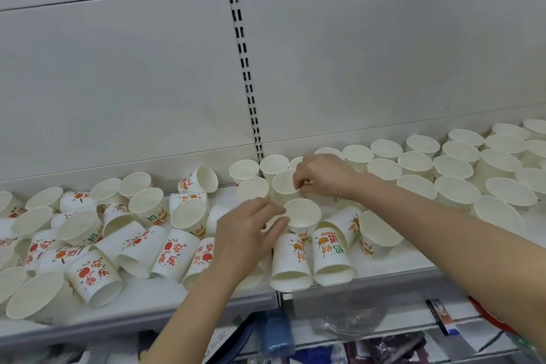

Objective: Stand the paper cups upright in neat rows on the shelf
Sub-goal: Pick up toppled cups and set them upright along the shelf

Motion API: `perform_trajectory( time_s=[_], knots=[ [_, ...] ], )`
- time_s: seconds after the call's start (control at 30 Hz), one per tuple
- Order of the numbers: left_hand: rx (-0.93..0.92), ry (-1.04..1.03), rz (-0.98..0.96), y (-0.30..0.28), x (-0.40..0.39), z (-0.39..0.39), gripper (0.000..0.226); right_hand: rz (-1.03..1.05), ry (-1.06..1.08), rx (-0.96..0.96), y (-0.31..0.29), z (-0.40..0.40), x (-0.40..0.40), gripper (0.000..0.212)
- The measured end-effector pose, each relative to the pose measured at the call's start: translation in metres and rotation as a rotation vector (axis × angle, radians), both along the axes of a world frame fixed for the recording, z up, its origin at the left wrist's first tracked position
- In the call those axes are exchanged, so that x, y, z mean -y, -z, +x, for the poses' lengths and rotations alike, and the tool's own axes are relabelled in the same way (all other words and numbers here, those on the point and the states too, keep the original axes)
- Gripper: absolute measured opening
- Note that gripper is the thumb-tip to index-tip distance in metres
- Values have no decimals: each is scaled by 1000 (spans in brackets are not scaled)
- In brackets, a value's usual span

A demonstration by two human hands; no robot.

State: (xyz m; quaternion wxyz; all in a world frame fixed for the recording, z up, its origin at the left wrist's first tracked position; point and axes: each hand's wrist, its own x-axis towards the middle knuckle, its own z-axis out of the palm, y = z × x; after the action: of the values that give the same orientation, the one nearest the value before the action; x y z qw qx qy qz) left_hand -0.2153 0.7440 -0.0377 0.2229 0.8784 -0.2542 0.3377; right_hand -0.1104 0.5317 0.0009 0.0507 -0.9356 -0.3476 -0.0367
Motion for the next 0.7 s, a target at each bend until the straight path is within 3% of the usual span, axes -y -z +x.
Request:
perform_trajectory(
  time_s=[0.13, 0.23, 0.4, 0.5, 0.57, 0.7],
  knots=[
    [-16, 142, 76, 19, 17, -25, 27, 33, -31, 46, 21, -7, 11, 11],
    [-69, 159, 61, 24, 25, -43, 36, 189, 27, 43, 15, -15, 25, 23],
    [-88, 145, 193, 33, 52, -56, 26, 399, 112, 0, 4, -47, 58, 13],
    [-91, 59, 163, 32, 61, -53, 19, 254, -32, -168, 8, -75, 69, 30],
    [-70, 21, 130, 31, 65, -50, 15, 97, -137, -120, 10, -80, 70, 42],
    [-61, -27, 92, 29, 65, -43, 13, -181, -218, -7, -2, -73, 60, 46]
  ],
)
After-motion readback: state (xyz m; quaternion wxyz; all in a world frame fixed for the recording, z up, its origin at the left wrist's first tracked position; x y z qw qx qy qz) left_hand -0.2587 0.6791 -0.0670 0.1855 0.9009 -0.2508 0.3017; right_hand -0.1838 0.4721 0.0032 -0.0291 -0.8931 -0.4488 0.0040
